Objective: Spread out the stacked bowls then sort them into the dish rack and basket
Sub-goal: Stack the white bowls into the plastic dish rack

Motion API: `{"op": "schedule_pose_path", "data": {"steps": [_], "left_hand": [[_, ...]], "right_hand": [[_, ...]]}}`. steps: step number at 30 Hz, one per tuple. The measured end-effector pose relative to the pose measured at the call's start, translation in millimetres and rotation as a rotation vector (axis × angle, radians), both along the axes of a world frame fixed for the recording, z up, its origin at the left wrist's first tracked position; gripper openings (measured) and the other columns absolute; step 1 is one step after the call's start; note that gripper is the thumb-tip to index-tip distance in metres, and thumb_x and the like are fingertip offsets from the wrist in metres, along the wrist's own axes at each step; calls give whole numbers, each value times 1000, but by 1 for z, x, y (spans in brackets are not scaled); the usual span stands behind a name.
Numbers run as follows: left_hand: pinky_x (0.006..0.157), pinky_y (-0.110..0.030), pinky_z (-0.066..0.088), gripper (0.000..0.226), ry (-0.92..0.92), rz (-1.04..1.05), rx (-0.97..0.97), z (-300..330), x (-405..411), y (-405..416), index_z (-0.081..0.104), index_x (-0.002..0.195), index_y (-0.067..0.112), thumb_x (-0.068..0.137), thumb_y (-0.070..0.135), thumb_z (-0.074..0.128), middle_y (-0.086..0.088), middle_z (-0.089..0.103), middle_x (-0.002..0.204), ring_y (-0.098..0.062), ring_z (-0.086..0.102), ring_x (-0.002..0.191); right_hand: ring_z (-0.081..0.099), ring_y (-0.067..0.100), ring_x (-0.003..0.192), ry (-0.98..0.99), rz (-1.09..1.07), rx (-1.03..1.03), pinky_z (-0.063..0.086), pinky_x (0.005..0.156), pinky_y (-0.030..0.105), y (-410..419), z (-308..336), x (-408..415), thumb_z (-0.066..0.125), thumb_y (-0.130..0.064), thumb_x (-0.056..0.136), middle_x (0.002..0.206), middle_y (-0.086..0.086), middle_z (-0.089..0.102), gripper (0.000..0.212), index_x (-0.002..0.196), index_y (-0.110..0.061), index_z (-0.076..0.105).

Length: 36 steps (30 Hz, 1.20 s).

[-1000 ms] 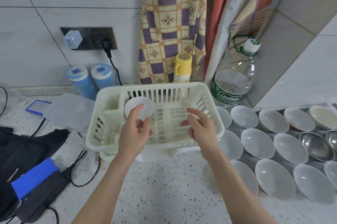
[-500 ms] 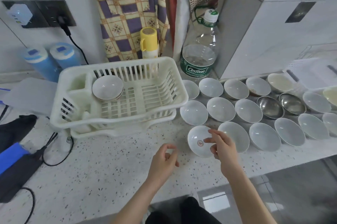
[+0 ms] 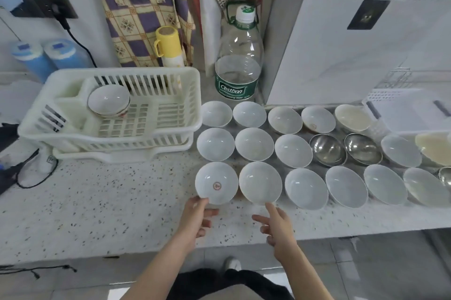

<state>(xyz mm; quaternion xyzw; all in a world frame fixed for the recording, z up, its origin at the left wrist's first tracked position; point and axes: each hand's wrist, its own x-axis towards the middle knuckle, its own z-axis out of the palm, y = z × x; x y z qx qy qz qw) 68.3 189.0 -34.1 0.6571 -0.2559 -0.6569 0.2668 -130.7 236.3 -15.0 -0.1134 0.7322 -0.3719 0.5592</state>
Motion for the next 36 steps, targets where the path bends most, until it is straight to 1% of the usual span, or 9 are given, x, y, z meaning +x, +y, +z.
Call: {"op": "schedule_pose_path", "data": {"steps": [2, 7, 12, 18, 23, 26, 29, 32, 36], "left_hand": [[34, -19, 24, 17, 46, 67, 8, -1, -7, 2, 53, 113, 23, 99, 30, 49, -10, 78, 86, -10, 46, 43], [36, -20, 26, 13, 105, 122, 25, 0, -19, 4, 53, 111, 24, 98, 27, 50, -11, 78, 91, -10, 46, 45], [36, -19, 28, 22, 127, 203, 4, 0, -27, 2, 55, 115, 13, 94, 11, 48, -17, 77, 92, -10, 41, 47], [34, -19, 25, 24, 66, 177, -27, 7, -8, 4, 57, 114, 8, 92, 13, 48, -22, 76, 88, -8, 34, 41], [35, -20, 25, 30, 19, 152, -117, 27, 26, 1, 59, 114, 9, 87, 14, 45, -26, 74, 83, -9, 31, 38], [37, -21, 22, 31, 45, 198, -191, 44, 50, -6, 61, 110, 4, 85, 14, 45, -29, 73, 80, -11, 29, 39], [38, -22, 23, 29, 70, 274, -263, 62, 78, -19, 62, 107, 4, 86, 12, 44, -29, 72, 77, -12, 28, 39], [37, -21, 24, 27, 86, 342, -341, 82, 111, -34, 63, 104, 4, 86, 11, 44, -25, 71, 71, -12, 29, 38], [39, -22, 20, 24, 55, 348, -398, 108, 163, -55, 62, 97, 2, 84, 13, 46, -26, 70, 72, -11, 30, 37]], "right_hand": [[47, 10, 47, -38, 0, -33, 26, 36, 19, -2, -1, -8, 56, -39, 93, 84, 0, 77, 12, 102, -31, 55], [54, 12, 51, -80, 62, -75, 29, 38, 19, -9, -3, -14, 54, -33, 92, 95, -3, 76, 22, 113, -32, 55], [50, 10, 48, -80, 67, -89, 30, 41, 20, -15, -7, -15, 49, -22, 93, 104, 1, 67, 28, 121, -19, 51], [36, 7, 41, -28, 69, -146, 33, 39, 17, -14, -1, -20, 50, -19, 91, 81, 2, 77, 18, 104, -15, 61], [24, 9, 40, -46, 31, -262, 27, 38, 19, -20, 16, -8, 45, -13, 88, 78, 13, 76, 16, 92, -7, 59], [22, 10, 40, -78, 0, -332, 25, 40, 21, -32, 31, 7, 44, -10, 87, 77, 20, 74, 14, 83, -4, 55], [22, 11, 42, -89, -7, -395, 25, 45, 24, -49, 47, 25, 45, -12, 87, 75, 23, 72, 15, 84, -1, 55], [22, 11, 41, -91, -6, -480, 26, 42, 21, -68, 64, 47, 47, -15, 89, 76, 23, 73, 18, 81, -3, 58], [21, 10, 42, -74, 31, -562, 21, 46, 24, -104, 90, 84, 46, -12, 88, 64, 12, 71, 16, 73, -6, 49]]}}
